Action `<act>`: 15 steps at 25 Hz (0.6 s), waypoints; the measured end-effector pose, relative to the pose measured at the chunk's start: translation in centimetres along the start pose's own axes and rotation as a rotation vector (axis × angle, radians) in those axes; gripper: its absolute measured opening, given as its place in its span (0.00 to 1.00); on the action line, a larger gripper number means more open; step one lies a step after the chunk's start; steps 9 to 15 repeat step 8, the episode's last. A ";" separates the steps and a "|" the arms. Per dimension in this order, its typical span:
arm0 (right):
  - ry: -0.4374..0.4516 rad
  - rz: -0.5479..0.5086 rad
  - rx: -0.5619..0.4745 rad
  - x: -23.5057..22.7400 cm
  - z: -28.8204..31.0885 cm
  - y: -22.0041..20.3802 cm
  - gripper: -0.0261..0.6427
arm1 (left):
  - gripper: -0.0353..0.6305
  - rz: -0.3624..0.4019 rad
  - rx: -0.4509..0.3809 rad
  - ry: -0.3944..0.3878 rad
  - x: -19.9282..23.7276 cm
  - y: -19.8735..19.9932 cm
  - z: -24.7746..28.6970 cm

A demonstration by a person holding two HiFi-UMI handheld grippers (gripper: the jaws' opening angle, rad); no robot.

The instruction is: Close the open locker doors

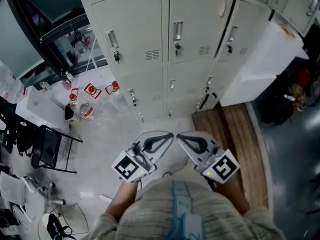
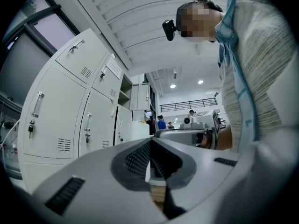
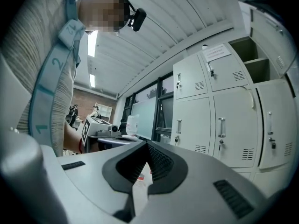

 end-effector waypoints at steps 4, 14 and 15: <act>0.016 0.000 0.000 1.0 0.0 -0.1 0.04 | 0.06 -0.013 -0.001 -0.013 -0.9 -0.3 -0.3; 0.009 0.017 0.036 1.2 -0.8 -0.9 0.04 | 0.06 -0.018 0.001 -0.031 -1.5 -0.6 0.0; 0.009 0.017 0.036 1.2 -0.8 -0.9 0.04 | 0.06 -0.018 0.001 -0.031 -1.5 -0.6 0.0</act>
Point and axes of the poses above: the fingertips, and each gripper's own axes: z forward along the fingers, x to its left, y out of its top, the point moved 5 cm from there along -z, backward along the fingers, and after that the axes turned 8 degrees about x, right-handed, at the moved point
